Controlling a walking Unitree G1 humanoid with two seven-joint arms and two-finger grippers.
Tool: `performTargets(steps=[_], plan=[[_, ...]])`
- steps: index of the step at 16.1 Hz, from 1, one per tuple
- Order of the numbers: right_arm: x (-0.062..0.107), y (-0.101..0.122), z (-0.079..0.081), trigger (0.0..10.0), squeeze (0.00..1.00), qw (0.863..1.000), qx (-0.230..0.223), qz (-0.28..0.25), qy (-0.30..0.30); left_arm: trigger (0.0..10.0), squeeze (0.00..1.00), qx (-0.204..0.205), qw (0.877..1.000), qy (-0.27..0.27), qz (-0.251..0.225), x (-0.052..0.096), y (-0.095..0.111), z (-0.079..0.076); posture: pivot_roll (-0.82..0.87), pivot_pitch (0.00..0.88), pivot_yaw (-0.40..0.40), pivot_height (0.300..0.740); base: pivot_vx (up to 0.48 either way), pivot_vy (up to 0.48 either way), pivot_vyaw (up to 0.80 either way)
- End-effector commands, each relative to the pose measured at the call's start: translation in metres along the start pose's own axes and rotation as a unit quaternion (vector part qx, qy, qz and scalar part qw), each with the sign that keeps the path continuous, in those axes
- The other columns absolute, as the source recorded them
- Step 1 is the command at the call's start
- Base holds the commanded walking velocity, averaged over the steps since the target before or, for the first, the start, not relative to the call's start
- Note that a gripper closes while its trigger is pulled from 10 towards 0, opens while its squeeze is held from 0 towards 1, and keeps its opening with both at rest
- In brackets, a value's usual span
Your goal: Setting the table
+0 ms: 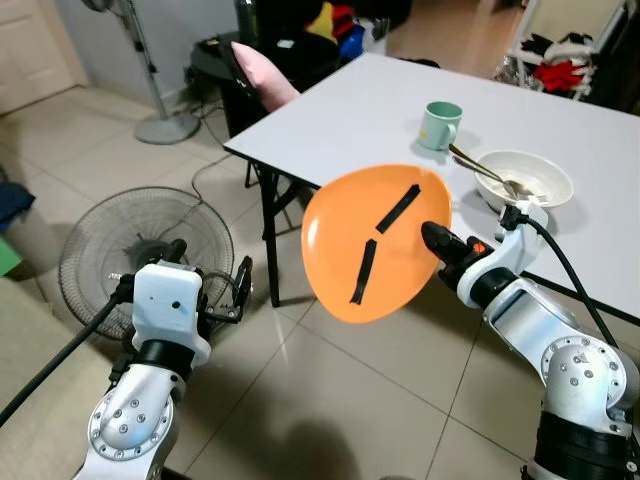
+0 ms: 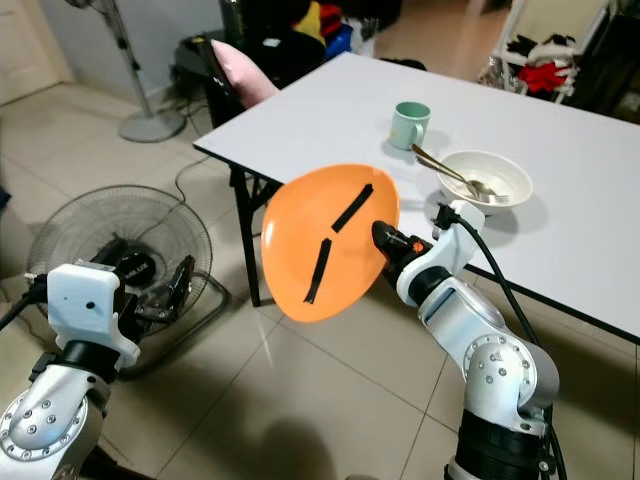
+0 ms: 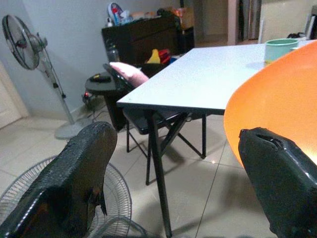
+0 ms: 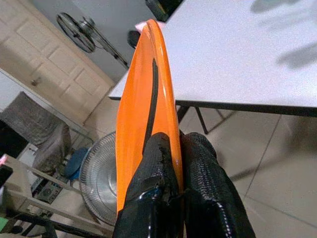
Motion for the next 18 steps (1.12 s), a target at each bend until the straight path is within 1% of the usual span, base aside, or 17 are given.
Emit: performTargets(steps=[1, 3, 7, 14, 16, 18], plan=[[-0.003, 0.007, 0.014, 10.0, 0.00, 0.999, -0.007, -0.011, 0.041, 10.0, 0.00, -0.006, 1.000, 0.001, -0.007, 0.001, 0.005, 0.003, -0.04, 0.016, 0.013, 0.740, 0.412, 0.000, 0.00], [-0.005, 0.006, 0.019, 10.0, 0.00, 0.998, -0.014, -0.004, 0.060, 10.0, 0.00, -0.007, 1.000, 0.001, -0.007, 0.001, 0.006, 0.003, -0.04, 0.016, 0.013, 0.740, 0.411, 0.000, 0.00], [-0.007, 0.004, 0.025, 10.0, 0.00, 0.996, -0.021, 0.004, 0.083, 10.0, 0.00, -0.013, 1.000, -0.002, -0.006, 0.001, 0.006, 0.003, -0.04, 0.014, 0.013, 0.740, 0.413, 0.000, -0.78], [-0.004, -0.006, 0.027, 10.0, 0.00, 0.993, -0.045, 0.032, 0.108, 10.0, 0.00, -0.017, 1.000, -0.003, -0.005, 0.002, 0.006, 0.003, -0.04, 0.016, 0.013, 0.740, 0.403, 0.000, 0.00], [-0.003, -0.010, 0.029, 10.0, 0.00, 0.990, -0.061, 0.041, 0.119, 10.0, 0.00, -0.019, 1.000, -0.003, -0.005, 0.003, 0.006, 0.004, -0.03, 0.017, 0.015, 0.740, 0.356, 0.000, 0.00], [-0.001, -0.014, 0.033, 10.0, 0.00, 0.988, -0.072, 0.051, 0.130, 10.0, 0.00, -0.016, 1.000, -0.003, -0.006, 0.005, 0.007, 0.004, -0.03, 0.020, 0.019, 0.740, 0.000, 0.000, 0.00]])
Point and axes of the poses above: a point about 5 cm out from each wrist's last joint towards the gripper, its own x axis pointing back from the gripper into the wrist, its own y axis along the axis of the wrist's last joint, z = x × y, the point moved 1 cm from there along -x, pointing out of the wrist towards the gripper, and after that the axes turned 12 degrees about x, right-handed, at the moved point
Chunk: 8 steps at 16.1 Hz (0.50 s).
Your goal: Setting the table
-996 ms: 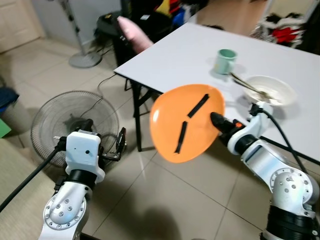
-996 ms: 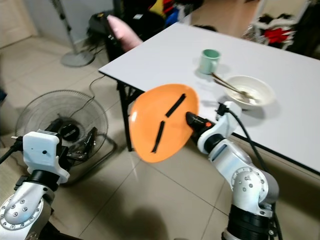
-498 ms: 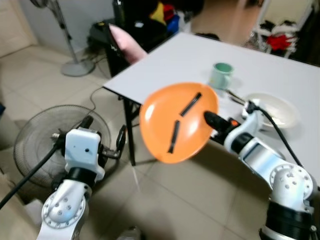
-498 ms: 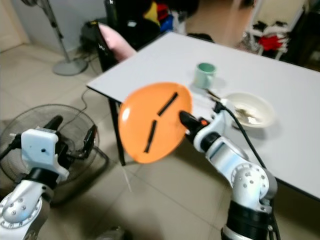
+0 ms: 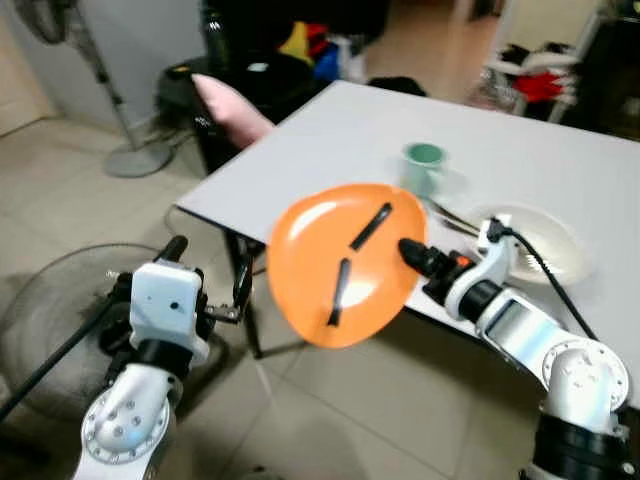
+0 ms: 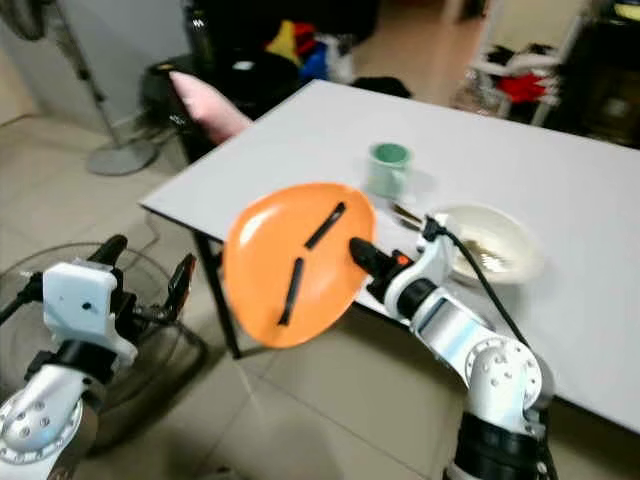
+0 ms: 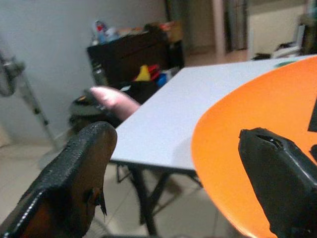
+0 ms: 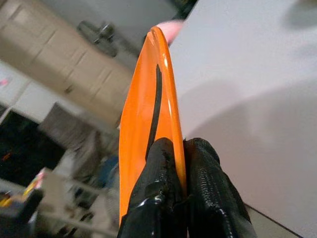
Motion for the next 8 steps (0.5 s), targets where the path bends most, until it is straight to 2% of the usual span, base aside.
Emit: performTargets(steps=[1, 6, 8], plan=[[-0.002, 0.002, 0.017, 10.0, 0.00, 0.999, 0.001, -0.001, 0.046, 10.0, 0.00, -0.005, 1.000, 0.005, -0.001, 0.001, 0.002, 0.004, -0.03, 0.021, 0.021, 0.740, 0.000, 0.000, 0.00], [-0.001, -0.010, 0.015, 10.0, 0.00, 0.998, -0.049, 0.000, 0.033, 10.0, 0.00, -0.010, 1.000, -0.020, 0.013, 0.001, 0.001, 0.002, -0.03, 0.026, 0.035, 0.740, 0.000, 0.000, 0.00], [0.002, -0.017, 0.007, 10.0, 0.00, 0.995, -0.097, -0.020, -0.006, 10.0, 0.00, -0.011, 0.997, -0.074, 0.036, 0.005, -0.003, -0.004, -0.03, 0.031, 0.045, 0.740, 0.000, 0.000, 0.00]])
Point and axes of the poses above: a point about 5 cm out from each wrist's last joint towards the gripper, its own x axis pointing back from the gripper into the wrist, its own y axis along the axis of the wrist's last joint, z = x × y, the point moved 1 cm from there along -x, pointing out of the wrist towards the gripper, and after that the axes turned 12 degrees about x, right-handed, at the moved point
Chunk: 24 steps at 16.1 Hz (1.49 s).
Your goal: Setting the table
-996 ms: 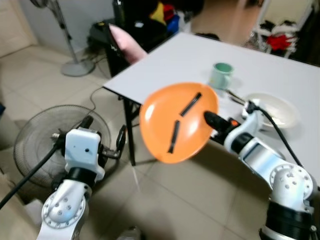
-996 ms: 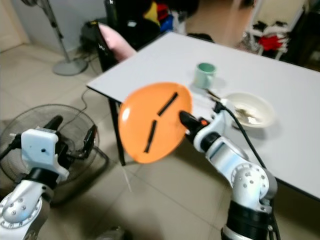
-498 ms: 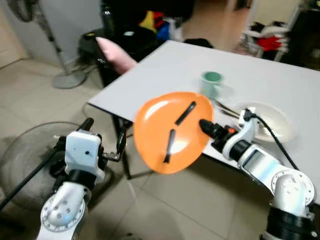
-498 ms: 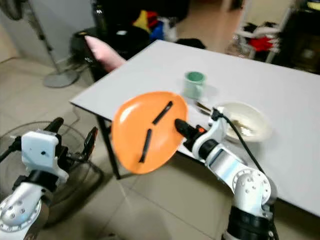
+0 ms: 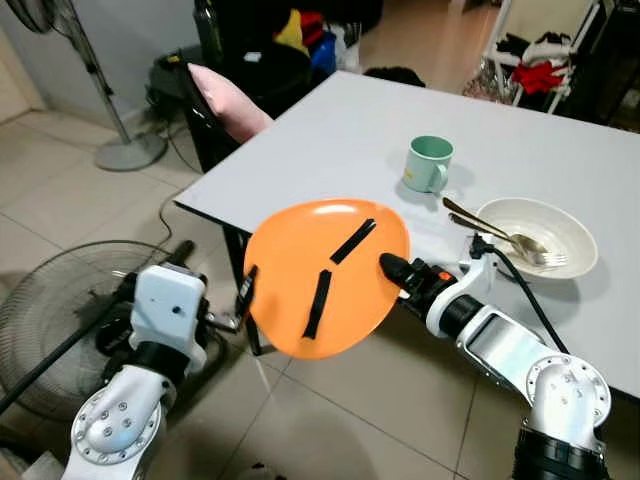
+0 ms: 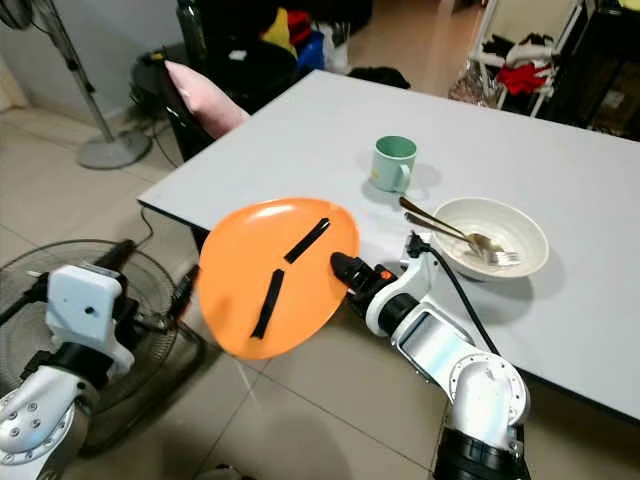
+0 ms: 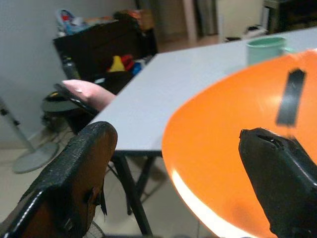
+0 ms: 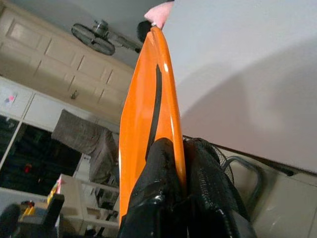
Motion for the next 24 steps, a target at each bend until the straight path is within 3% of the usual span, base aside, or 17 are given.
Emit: performTargets(steps=[1, 6, 10, 14, 22, 24], plan=[[0.002, -0.002, 0.003, 10.0, 0.00, 0.999, -0.037, -0.027, 0.002, 10.0, 0.00, 0.003, 1.000, -0.025, 0.009, 0.002, 0.001, -0.005, -0.03, 0.032, 0.048, 0.740, 0.000, 0.000, 0.00], [-0.001, 0.003, -0.017, 10.0, 0.00, 0.991, -0.100, -0.070, -0.058, 10.0, 0.00, 0.015, 0.998, -0.062, 0.023, 0.003, -0.002, -0.011, -0.03, 0.033, 0.060, 0.740, 0.000, 0.000, 0.00], [-0.022, 0.003, -0.024, 10.0, 0.00, 0.988, -0.119, -0.066, -0.075, 10.0, 0.00, 0.012, 0.997, -0.065, 0.025, 0.000, -0.002, -0.010, -0.02, 0.034, 0.064, 0.740, 0.000, 0.000, 0.00], [-0.037, 0.004, -0.043, 10.0, 0.00, 0.970, -0.183, -0.088, -0.137, 10.0, 0.00, 0.007, 0.998, -0.065, 0.026, 0.002, 0.000, -0.007, -0.01, 0.034, 0.055, 0.740, 0.000, 0.000, 0.00], [-0.043, 0.017, -0.062, 10.0, 0.00, 0.950, -0.205, -0.136, -0.194, 10.0, 0.00, 0.004, 0.996, -0.085, 0.023, -0.002, 0.001, -0.011, -0.02, 0.034, 0.059, 0.740, 0.000, 0.000, 0.00], [-0.044, 0.019, -0.069, 10.0, 0.00, 0.941, -0.207, -0.151, -0.220, 10.0, 0.00, 0.007, 0.994, -0.110, 0.028, -0.002, 0.001, -0.017, -0.01, 0.033, 0.060, 0.740, 0.000, 0.000, 0.00]])
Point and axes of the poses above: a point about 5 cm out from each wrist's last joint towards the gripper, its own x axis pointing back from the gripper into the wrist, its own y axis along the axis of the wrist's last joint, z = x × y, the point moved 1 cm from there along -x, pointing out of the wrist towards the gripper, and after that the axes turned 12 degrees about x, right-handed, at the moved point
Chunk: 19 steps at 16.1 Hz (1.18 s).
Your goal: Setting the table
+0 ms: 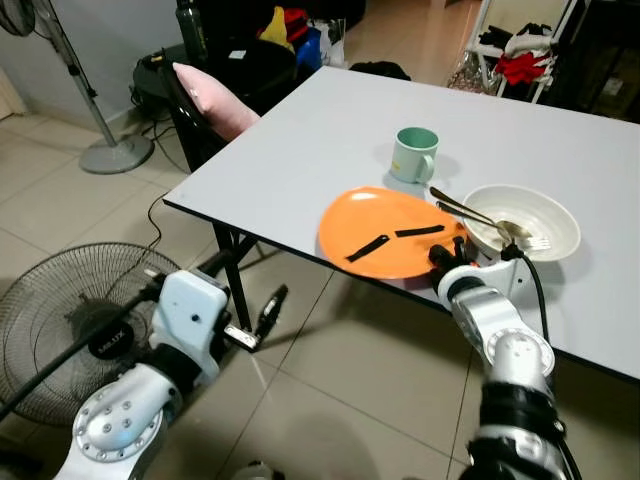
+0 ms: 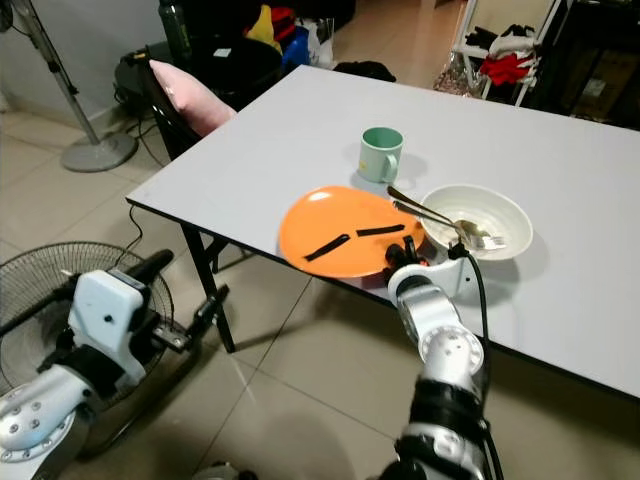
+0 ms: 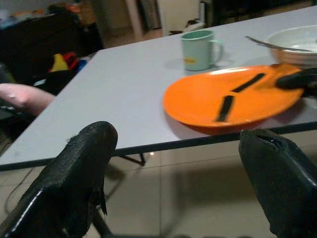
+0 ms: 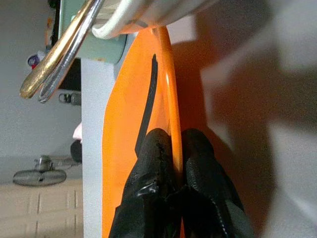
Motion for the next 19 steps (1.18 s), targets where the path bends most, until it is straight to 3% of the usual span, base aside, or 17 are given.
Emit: performTargets(steps=[1, 5, 9, 10, 11, 14, 19], plan=[[-0.003, 0.003, -0.005, 10.0, 0.00, 0.999, -0.010, -0.017, -0.026, 10.0, 0.00, 0.000, 1.000, -0.020, 0.006, -0.001, 0.001, -0.004, -0.01, 0.033, 0.060, 0.740, 0.000, 0.000, 0.00], [-0.006, 0.011, -0.007, 10.0, 0.00, 0.999, -0.010, -0.037, -0.039, 10.0, 0.00, 0.000, 0.999, -0.041, 0.020, -0.001, -0.002, -0.009, -0.01, 0.034, 0.064, 0.740, 0.000, 0.000, 0.00], [-0.009, 0.014, -0.005, 10.0, 0.00, 0.998, 0.027, -0.044, -0.036, 10.0, 0.00, -0.002, 0.999, -0.042, 0.020, -0.002, -0.001, -0.008, -0.01, 0.034, 0.062, 0.740, 0.000, 0.000, 0.00], [-0.009, 0.013, -0.004, 10.0, 0.73, 0.998, 0.027, -0.044, -0.034, 10.0, 0.00, -0.001, 0.999, -0.042, 0.021, -0.002, -0.001, -0.008, -0.01, 0.034, 0.061, 0.740, 0.000, 0.000, 0.00], [-0.009, 0.013, -0.002, 10.0, 1.00, 0.998, 0.026, -0.045, -0.029, 10.0, 0.00, -0.001, 0.999, -0.040, 0.021, -0.002, -0.002, -0.008, -0.01, 0.034, 0.061, 0.740, 0.000, 0.000, 0.00], [-0.006, 0.013, -0.001, 10.0, 1.00, 0.998, 0.032, -0.048, -0.021, 10.0, 0.00, -0.002, 0.999, -0.037, 0.022, -0.001, -0.002, -0.007, -0.01, 0.033, 0.061, 0.740, 0.000, 0.000, 0.00], [0.016, 0.018, -0.003, 10.0, 1.00, 0.997, 0.065, -0.040, 0.006, 10.0, 0.00, 0.000, 0.999, -0.039, 0.023, -0.001, -0.003, -0.007, -0.02, 0.034, 0.067, 0.740, 0.000, 0.000, 0.00]])
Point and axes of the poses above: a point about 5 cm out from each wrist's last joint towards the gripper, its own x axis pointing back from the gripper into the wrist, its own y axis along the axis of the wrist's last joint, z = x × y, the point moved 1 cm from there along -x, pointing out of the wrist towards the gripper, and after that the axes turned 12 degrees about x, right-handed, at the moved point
